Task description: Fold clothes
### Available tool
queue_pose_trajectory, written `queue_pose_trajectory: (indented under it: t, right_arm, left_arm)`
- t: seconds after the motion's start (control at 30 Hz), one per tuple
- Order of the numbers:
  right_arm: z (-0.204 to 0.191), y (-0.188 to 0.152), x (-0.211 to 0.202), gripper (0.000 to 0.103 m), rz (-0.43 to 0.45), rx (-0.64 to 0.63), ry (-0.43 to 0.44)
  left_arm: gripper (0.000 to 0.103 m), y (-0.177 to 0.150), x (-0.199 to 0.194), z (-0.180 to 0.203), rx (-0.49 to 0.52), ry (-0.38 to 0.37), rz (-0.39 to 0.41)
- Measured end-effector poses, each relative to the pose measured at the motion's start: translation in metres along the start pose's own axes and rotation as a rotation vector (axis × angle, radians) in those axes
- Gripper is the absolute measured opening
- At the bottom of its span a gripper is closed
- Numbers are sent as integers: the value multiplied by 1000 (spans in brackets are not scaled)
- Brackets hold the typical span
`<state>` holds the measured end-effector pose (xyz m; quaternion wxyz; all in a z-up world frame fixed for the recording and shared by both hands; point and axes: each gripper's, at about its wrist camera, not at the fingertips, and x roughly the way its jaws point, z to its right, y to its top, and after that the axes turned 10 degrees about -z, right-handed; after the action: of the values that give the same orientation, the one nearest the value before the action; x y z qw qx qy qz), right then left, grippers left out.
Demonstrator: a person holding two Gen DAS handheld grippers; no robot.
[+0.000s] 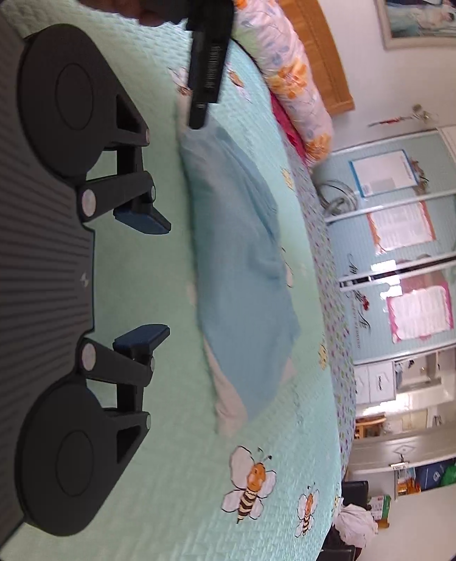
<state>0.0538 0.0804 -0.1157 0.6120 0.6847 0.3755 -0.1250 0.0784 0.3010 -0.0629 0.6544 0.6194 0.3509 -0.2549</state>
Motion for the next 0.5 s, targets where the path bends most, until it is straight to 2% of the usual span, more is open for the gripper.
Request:
queue_pose_trajectory:
  t: [0.2,0.27,0.5]
  right_arm:
    - [-13,-10,-26,59,-24,-11,3]
    - [-15,-13,-33,63,-26,-19,-7]
    - [-15,-20,-47,68,-46,-16,-20]
  left_arm:
    - [71,-6,-37,-5,9,21,28]
    - [71,-7,-47,-6,10,27,38]
    - [74,-16,-66,-8,14,38,57]
